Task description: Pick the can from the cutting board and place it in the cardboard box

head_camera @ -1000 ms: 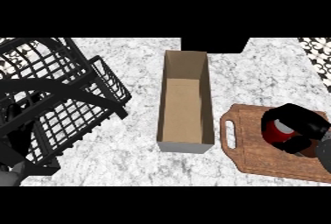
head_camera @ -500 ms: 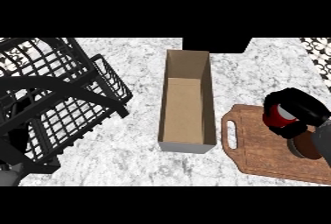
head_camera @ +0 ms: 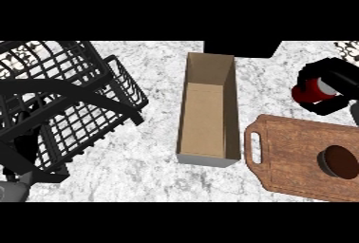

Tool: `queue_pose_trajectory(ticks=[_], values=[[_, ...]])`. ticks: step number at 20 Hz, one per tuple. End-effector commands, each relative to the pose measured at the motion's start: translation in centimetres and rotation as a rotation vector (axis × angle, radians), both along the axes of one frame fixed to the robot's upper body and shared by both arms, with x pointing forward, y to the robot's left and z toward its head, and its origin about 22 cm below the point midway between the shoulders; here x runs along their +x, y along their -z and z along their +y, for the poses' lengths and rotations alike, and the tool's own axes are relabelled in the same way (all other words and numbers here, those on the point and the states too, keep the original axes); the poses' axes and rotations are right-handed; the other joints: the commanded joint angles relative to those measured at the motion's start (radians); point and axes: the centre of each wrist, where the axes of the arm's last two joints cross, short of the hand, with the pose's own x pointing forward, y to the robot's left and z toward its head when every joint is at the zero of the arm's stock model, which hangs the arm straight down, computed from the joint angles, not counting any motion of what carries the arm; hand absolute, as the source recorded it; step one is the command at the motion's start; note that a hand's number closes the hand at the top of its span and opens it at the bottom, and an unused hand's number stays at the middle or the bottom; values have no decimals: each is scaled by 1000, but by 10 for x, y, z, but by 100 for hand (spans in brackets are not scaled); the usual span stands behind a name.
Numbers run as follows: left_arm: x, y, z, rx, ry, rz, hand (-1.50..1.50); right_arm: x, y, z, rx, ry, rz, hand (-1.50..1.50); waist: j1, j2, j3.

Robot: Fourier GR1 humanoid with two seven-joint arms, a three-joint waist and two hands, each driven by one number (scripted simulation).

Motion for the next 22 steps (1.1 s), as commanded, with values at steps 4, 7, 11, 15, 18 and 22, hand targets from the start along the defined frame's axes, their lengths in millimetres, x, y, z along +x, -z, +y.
queue_pose_trajectory(ticks=[4, 7, 11, 15, 18, 22], values=[[-4, 0, -10, 19, 45, 36, 0, 29, -57, 16, 220, -205, -157, 150, -9, -6, 0], [-11, 9, 23, 34, 6, 49, 0, 34, -51, 40, 237, -274, -143, 150, -29, -10, -2], [4, -14, 17, 11, -1, 59, 0, 45, -61, 81, 281, -351, -34, 150, -37, -15, -2], [-11, 2, 14, 37, -2, 59, 0, 45, -60, 102, 359, -372, 55, 150, -44, -19, -2], [-3, 6, 26, 23, -25, 45, 0, 50, -66, 158, 389, -379, 116, 150, -52, -18, -4], [-13, 9, 25, 36, -15, 64, 0, 49, -90, 184, 419, -343, 182, 150, -51, -21, -3]])
